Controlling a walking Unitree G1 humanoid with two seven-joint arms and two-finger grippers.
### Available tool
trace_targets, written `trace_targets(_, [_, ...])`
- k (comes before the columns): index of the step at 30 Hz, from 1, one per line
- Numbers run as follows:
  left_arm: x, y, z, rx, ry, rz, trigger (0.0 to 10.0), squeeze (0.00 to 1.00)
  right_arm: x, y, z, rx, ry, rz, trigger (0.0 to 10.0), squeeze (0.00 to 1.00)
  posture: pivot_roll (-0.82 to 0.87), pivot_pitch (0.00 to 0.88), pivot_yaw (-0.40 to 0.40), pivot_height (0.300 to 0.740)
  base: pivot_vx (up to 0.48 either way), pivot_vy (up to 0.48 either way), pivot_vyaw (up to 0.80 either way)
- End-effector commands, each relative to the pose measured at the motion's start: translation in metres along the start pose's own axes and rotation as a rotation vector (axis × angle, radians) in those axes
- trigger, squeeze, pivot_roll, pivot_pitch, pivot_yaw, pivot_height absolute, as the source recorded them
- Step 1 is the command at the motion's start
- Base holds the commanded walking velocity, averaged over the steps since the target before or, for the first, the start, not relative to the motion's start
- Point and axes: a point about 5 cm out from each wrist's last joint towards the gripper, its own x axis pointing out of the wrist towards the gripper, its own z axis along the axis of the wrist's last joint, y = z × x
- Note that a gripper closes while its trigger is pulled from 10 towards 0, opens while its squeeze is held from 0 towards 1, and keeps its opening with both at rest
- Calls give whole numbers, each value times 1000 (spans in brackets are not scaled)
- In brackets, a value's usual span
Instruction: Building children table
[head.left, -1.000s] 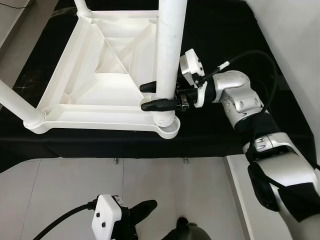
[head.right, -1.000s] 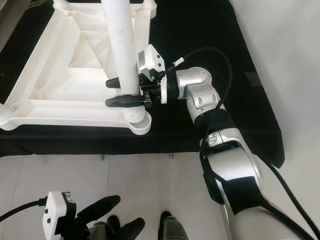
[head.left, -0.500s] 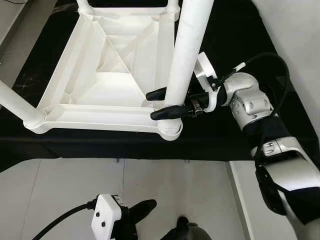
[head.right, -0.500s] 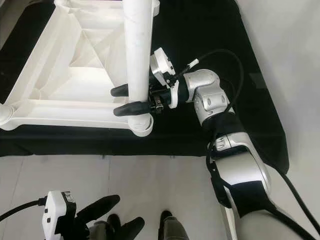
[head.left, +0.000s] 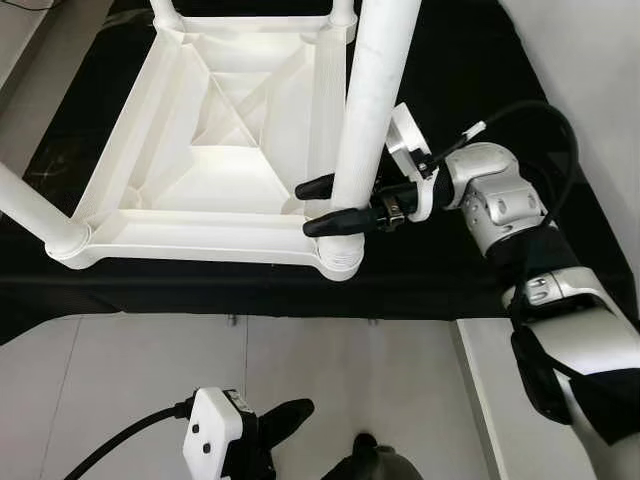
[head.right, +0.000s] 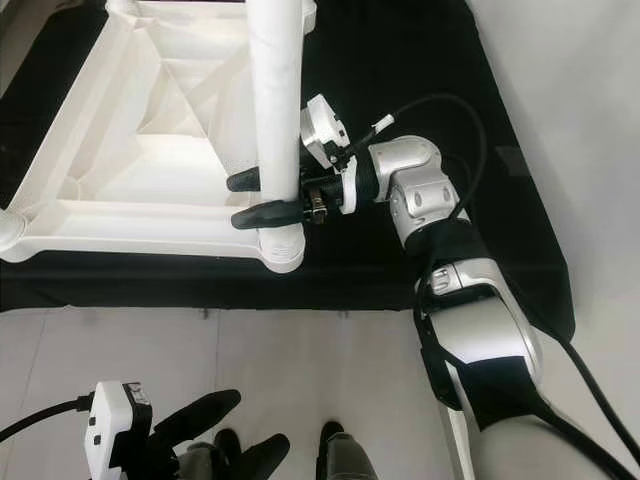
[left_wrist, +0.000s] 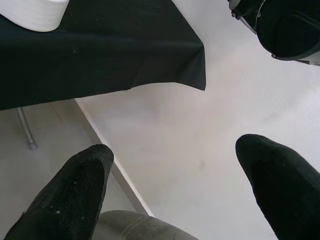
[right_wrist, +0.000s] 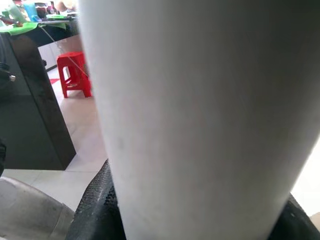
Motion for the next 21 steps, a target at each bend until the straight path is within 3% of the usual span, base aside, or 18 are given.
trace_targets(1, [-2, -5, 0, -3, 13, -15, 10000, 0, 0, 10, -46, 155, 145, -19, 10000, 0, 59, 426, -1, 740, 0, 0, 0])
trace_targets(13, [-2, -4, -1, -4, 16, -13, 10000, 0, 7, 17, -49, 117, 130, 28, 10000, 0, 61, 420, 2, 740, 0, 0, 0])
trace_targets(16, [-2, -4, 0, -4, 15, -13, 10000, 0, 8, 22, -56, 92, 182, 25, 10000, 0, 59, 419, 3, 740, 0, 0, 0])
trace_targets(21, [-1, -3, -1, -3, 14, -17, 10000, 0, 6, 20, -65, 82, 245, -105, 10000, 0, 51, 407, 1, 740, 0, 0, 0])
